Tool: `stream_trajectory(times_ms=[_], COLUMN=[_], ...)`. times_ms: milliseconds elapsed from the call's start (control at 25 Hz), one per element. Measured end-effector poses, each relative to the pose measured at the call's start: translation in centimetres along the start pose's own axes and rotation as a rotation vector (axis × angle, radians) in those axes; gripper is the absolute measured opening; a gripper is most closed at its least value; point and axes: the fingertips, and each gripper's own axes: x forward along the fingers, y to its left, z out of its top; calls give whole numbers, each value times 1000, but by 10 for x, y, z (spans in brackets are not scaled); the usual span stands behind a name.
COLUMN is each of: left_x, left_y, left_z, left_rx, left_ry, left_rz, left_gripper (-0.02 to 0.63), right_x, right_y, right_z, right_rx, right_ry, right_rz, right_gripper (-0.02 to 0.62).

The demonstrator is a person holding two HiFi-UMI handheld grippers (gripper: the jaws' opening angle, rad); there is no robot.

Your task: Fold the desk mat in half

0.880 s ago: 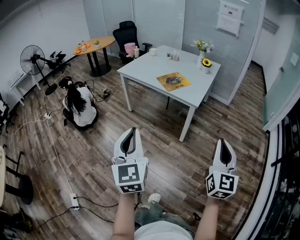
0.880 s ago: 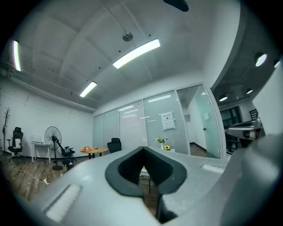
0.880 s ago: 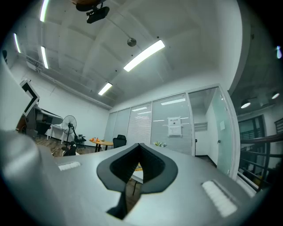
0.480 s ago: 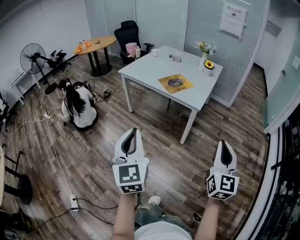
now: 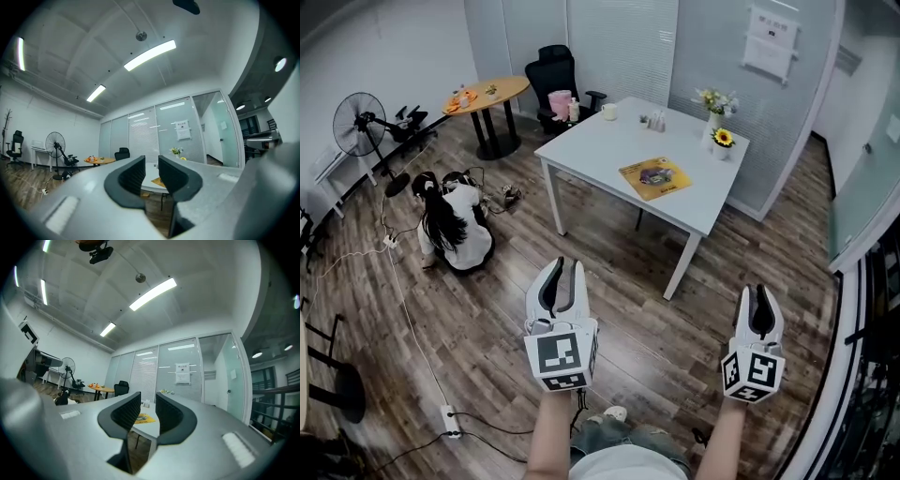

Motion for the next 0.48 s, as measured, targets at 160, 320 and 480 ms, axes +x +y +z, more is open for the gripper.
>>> stream_trajectory(times_ms=[160,320,480], left_x=[19,33,53], left_y=[6,10,12], left_z=[-7,-18,-28], left_rx=[13,10,11], left_ry=[1,15,30], left_rz=[-27,-46,-46], left_gripper=[184,239,256], right_x=[16,29,51], right_y=[8,18,21], right_z=[-6,-18,-25], right_rx=[7,1,-12], right_ry=[18,49,64], right_rz=[16,38,46], right_gripper=[194,264,286])
